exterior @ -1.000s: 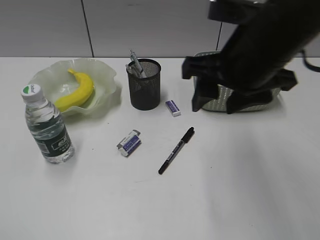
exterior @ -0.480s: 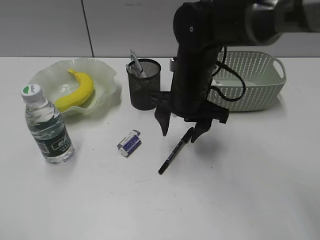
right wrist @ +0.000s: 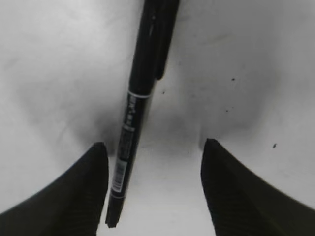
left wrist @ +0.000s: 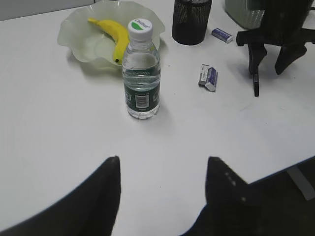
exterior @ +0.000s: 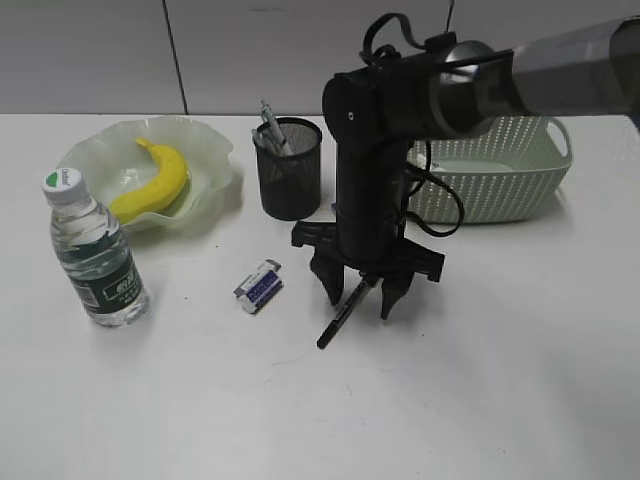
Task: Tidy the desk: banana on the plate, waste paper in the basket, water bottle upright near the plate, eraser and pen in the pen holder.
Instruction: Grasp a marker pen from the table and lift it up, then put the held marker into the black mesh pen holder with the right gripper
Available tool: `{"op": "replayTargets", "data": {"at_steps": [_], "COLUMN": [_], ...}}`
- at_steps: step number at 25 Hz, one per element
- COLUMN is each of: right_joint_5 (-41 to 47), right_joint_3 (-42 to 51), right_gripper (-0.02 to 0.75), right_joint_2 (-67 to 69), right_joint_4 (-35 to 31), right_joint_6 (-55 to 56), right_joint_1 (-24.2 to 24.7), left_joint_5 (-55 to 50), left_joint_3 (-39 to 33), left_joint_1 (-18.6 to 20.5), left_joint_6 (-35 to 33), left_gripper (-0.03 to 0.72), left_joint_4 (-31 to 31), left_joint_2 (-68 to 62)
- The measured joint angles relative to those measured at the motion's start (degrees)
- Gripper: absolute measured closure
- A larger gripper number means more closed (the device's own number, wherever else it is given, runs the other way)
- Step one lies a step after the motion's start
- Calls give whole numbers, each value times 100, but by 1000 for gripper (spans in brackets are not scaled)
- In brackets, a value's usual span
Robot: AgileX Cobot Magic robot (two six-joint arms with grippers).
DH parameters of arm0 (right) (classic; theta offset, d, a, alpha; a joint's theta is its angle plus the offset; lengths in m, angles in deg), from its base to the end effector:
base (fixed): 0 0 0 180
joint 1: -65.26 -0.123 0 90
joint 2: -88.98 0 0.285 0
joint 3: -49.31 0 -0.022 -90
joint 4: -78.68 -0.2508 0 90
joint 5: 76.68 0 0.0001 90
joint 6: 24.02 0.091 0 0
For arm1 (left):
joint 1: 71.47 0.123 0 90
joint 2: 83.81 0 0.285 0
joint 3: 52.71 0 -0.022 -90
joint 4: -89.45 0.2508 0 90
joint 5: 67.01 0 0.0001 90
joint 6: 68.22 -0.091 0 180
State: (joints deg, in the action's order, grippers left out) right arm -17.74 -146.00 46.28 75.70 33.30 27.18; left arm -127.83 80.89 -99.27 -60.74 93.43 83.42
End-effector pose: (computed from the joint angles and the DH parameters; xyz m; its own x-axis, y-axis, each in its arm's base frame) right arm 0.3378 0.2698 0.1112 -0.9339 0.3545 0.0462 0.3553 0.9347 0.0096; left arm 0.0068 0.0026 0.2880 -0.4797 0.1441 -0.8655 0.3745 0.9257 -0.0535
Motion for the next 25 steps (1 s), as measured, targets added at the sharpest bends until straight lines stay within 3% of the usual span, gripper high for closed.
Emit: {"op": "replayTargets", "data": {"at_steps": [13,20,25], "right_joint_5": [-54,393,341], "right_joint_3": [-72,-530,-775], "right_gripper": [649,650,650], "right_joint_2": [201,167,-463], "right_joint_4": [-137,365,1774], "right_joint_6": [20,-208,-263], "right_joint_1": [0,-113,-529], "left_joint_5": [5,5,5], "left_joint_3": [0,0,0], "left_joint_1": [0,0,0], "left_joint_6": [-5,-5,-5], "left_gripper": [274,302,311], "left_joint_4": [0,0,0], "left_joint_2": [0,0,0]}}
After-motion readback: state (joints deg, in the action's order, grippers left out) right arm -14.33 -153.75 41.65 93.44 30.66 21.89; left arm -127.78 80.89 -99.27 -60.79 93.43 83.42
